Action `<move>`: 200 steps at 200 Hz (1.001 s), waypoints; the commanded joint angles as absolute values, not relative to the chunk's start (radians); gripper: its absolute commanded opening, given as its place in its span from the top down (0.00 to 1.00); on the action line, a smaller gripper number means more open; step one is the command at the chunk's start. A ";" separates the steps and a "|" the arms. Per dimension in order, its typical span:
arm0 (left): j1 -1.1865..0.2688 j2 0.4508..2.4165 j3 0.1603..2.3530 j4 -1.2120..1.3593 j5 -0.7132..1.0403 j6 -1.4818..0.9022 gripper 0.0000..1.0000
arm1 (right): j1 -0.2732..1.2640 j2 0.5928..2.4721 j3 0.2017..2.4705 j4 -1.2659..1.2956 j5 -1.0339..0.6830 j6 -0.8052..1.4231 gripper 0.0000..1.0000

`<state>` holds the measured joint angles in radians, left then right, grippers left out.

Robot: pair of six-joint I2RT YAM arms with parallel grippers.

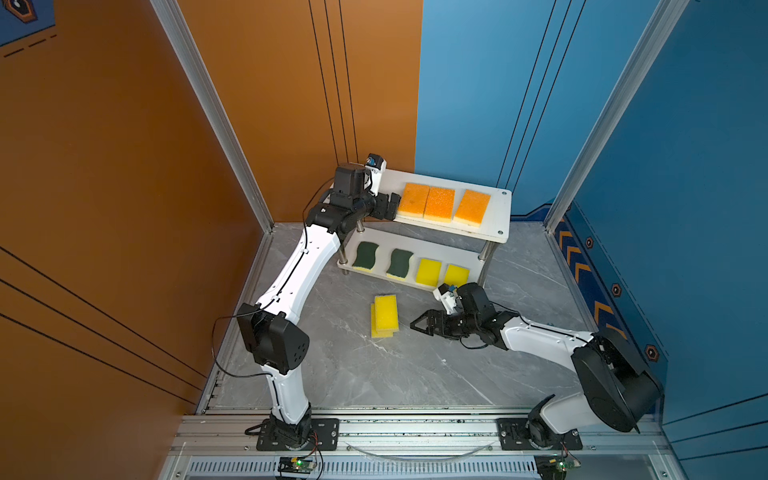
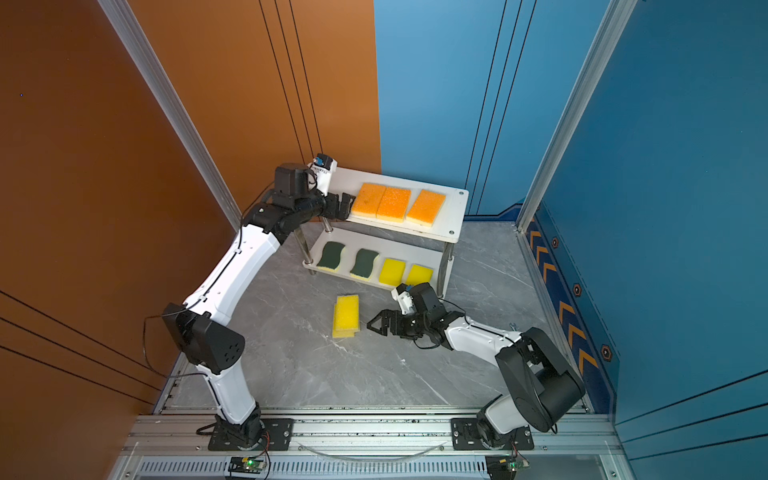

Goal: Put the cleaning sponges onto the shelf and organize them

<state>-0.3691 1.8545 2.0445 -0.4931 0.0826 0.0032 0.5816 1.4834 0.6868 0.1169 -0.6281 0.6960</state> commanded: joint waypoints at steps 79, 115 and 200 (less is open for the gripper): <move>-0.376 1.905 2.116 -0.488 0.086 0.008 0.02 | 0.571 1.492 0.672 0.134 -0.642 0.701 0.00; -0.376 1.917 2.138 -0.488 0.103 0.004 0.02 | 0.570 1.496 0.673 0.137 -0.643 0.704 0.00; -0.390 1.938 2.164 -0.487 0.120 0.001 0.02 | 0.568 1.490 0.670 0.135 -0.642 0.702 0.00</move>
